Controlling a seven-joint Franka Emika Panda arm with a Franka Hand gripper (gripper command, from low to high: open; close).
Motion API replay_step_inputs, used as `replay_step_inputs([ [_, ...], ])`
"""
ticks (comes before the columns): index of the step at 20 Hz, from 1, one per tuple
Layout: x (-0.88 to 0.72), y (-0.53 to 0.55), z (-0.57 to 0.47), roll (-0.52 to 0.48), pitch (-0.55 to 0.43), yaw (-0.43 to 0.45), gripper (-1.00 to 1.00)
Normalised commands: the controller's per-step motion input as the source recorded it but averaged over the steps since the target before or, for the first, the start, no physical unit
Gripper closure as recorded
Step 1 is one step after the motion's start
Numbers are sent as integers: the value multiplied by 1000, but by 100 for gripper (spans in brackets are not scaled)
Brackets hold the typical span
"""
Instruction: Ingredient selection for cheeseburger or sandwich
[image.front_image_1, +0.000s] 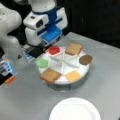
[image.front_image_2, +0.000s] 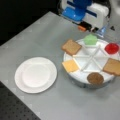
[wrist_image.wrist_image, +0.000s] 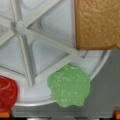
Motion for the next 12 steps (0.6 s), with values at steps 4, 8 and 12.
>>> replay_step_inputs([
  [4,2,-35,-28,42,-93,172,-100],
  [8,-3,-138,-73,67,-98,180,-100],
  [12,-4,-288,-116,133,-59,179,-100],
])
